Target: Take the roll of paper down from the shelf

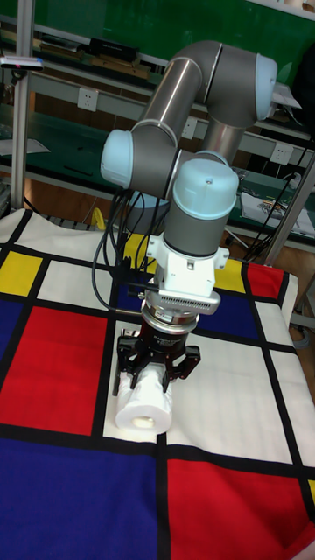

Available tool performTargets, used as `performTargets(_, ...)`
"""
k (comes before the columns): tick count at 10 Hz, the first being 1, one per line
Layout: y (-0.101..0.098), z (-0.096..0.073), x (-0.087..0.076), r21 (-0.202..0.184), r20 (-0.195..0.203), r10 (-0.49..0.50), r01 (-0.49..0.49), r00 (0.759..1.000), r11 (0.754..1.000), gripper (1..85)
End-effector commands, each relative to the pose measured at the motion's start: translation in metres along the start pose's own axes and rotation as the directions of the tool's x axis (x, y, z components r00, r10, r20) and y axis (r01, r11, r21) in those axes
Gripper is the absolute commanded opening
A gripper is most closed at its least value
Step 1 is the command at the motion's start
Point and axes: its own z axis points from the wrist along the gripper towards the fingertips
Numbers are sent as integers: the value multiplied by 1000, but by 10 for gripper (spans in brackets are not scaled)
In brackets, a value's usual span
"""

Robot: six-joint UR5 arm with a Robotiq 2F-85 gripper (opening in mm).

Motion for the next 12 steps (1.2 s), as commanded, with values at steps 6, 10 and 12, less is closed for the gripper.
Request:
performTargets(6, 4, -3, -7, -22, 26, 1, -1, 1000, 1000, 10)
performTargets(10, -2, -19, -4, -23, 14, -3, 4, 1000, 1000, 10)
performTargets(12, -3, -26, -9, -17, 5, 1, -1, 1000, 1000, 10)
